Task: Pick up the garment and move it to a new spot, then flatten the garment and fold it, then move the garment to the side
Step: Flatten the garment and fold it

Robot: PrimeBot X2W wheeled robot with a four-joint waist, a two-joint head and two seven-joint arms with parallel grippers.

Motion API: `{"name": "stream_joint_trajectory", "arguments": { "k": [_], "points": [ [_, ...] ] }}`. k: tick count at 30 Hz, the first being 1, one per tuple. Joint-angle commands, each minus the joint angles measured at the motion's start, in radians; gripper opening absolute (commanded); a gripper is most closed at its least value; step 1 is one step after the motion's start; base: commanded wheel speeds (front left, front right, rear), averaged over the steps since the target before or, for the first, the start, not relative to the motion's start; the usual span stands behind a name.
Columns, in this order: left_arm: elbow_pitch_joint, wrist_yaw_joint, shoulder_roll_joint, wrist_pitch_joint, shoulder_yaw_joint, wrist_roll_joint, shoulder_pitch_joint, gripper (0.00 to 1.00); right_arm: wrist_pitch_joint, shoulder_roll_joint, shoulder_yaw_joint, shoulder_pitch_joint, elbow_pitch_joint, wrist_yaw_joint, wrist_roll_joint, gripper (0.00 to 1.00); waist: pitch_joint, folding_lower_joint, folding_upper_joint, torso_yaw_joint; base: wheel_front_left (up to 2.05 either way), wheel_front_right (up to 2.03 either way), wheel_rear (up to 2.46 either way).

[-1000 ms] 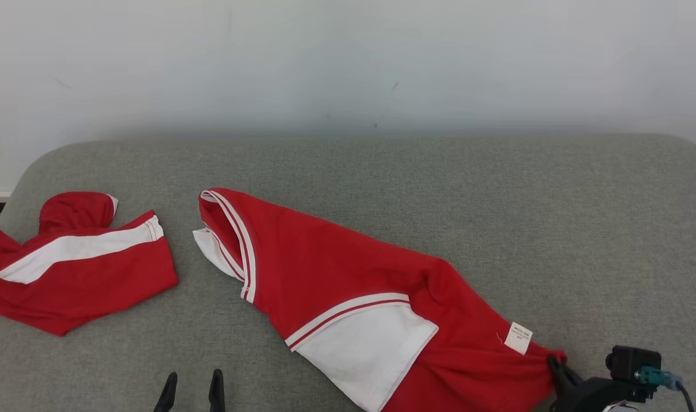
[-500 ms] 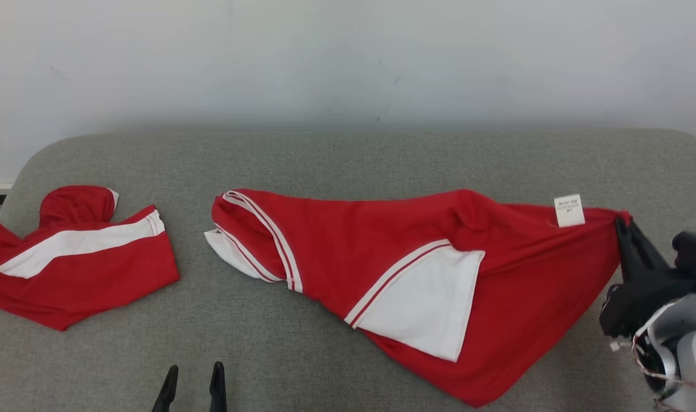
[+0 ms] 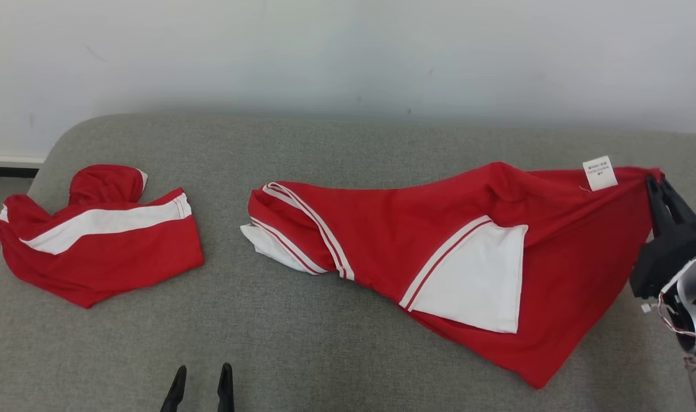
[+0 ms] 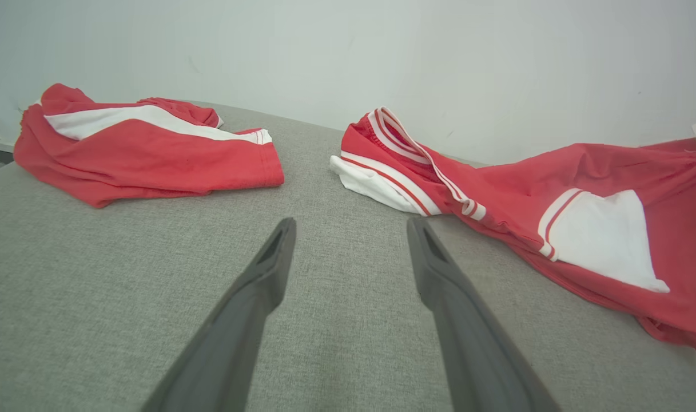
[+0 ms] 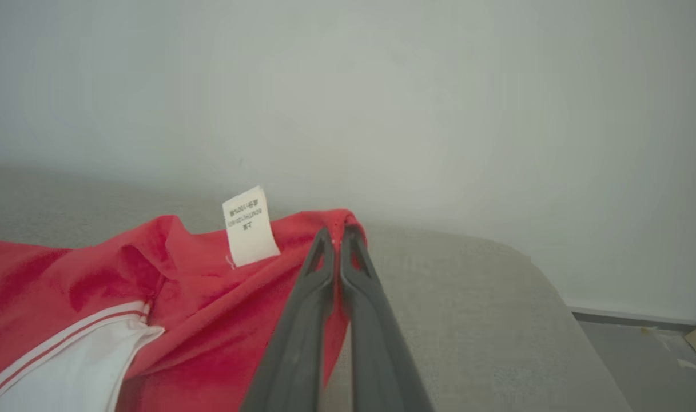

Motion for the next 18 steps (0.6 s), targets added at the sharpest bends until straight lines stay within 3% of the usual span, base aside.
{"name": "stream_joint_trajectory", "arguments": {
  "k": [1,2,3,4,18],
  "points": [
    [0.000,0.000,-0.001,-0.003,-0.001,0.000,-0.004,1.00,0.002,0.007,-0.017,0.024,0.032,-0.003,0.014,0.00,0.017,0.0000,-0.0001,0.014,0.00,0.00,0.00],
    [-0.001,-0.001,-0.001,-0.003,-0.001,0.001,-0.006,1.00,0.003,0.015,-0.026,0.030,0.049,-0.003,0.013,0.06,0.021,0.0000,-0.0001,0.016,0.00,0.00,0.00],
    [-0.001,-0.001,-0.001,-0.003,0.000,0.002,-0.008,1.00,0.002,0.024,-0.037,0.036,0.065,-0.003,0.010,0.80,0.024,0.0000,-0.0001,0.018,0.00,0.00,0.00],
    [-0.001,-0.002,-0.001,-0.003,0.001,0.003,-0.009,1.00,0.004,0.034,-0.051,0.042,0.081,-0.003,0.011,1.00,0.026,0.0000,-0.0001,0.019,0.00,0.00,0.00],
    [0.004,-0.004,-0.001,-0.003,0.014,0.009,-0.010,1.00,-0.105,0.147,-0.090,0.153,0.124,-0.003,0.019,1.00,0.000,0.0000,-0.0001,-0.019,0.00,0.00,0.00]
  ]
}}
